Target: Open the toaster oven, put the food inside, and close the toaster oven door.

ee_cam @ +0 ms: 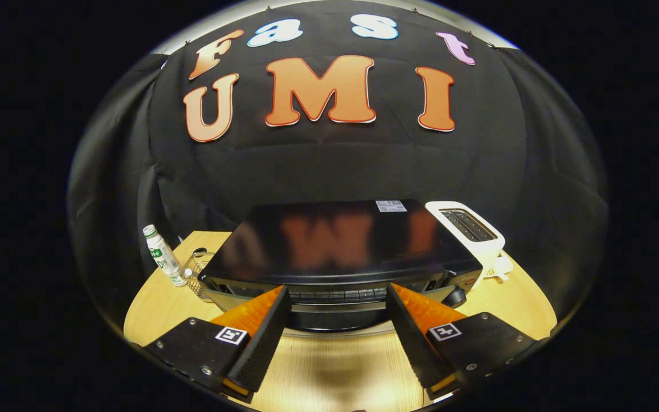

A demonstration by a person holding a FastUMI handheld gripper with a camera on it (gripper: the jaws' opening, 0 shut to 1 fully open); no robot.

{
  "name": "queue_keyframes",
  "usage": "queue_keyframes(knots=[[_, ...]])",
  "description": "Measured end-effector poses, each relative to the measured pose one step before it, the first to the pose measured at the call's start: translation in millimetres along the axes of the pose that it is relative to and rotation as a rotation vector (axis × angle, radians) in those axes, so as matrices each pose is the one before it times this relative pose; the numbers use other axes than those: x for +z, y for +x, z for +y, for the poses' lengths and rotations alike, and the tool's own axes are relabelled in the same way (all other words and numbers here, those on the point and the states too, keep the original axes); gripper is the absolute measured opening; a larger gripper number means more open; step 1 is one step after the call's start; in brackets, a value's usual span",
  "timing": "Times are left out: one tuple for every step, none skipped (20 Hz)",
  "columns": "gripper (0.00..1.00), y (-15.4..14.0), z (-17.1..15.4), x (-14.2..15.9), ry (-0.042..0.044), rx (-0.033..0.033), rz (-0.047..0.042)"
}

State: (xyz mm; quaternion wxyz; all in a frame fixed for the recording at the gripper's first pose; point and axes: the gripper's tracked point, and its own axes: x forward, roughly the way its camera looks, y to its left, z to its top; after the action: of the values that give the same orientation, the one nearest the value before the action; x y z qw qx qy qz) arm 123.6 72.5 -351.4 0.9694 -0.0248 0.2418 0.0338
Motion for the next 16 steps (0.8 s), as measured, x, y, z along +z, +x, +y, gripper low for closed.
queue_keyframes(knots=[[1.00,-5.43,-0.22,-5.30,0.00097,0.00155,0.00901],[0.99,-5.31,-0.50,-4.15,0.00126,0.00102,0.00066],[1.00,-5.18,-0.83,-6.63,-0.00198,0.00069,0.00585],[0.99,-5.95,-0.03,-6.12,-0.00171,-0.00040,0.00290],[1.00,-5.19,-0.17,-7.01,-0.00001,-0.00021,0.00613],[0.99,-4.47,-0.16,-6.09,-0.00160,0.00045,0.00406],[0.99,-5.06,-0.86,-6.71,0.00052,-0.00002,0.00502],[0.99,-3.88,-0.17,-6.32,-0.00057,0.00019,0.00565],[0.99,-2.93,0.15,-6.98,-0.00076,0.00011,0.00597],[0.99,-2.94,-0.23,-5.02,-0.00020,-0.00038,0.00447],[0.99,-2.51,-0.17,-5.61,0.00161,0.00000,0.00558],[0.99,-2.36,-0.25,-5.56,0.00038,-0.00015,0.00463],[0.99,-2.01,0.09,-5.74,0.00015,-0.00042,0.00511],[0.99,-2.05,-0.44,-4.65,-0.00080,0.00013,0.00403],[0.99,-0.88,-0.08,-4.21,-0.00069,-0.00017,0.00426],[0.99,-0.46,0.13,-4.51,-0.00165,0.00023,0.00693]])
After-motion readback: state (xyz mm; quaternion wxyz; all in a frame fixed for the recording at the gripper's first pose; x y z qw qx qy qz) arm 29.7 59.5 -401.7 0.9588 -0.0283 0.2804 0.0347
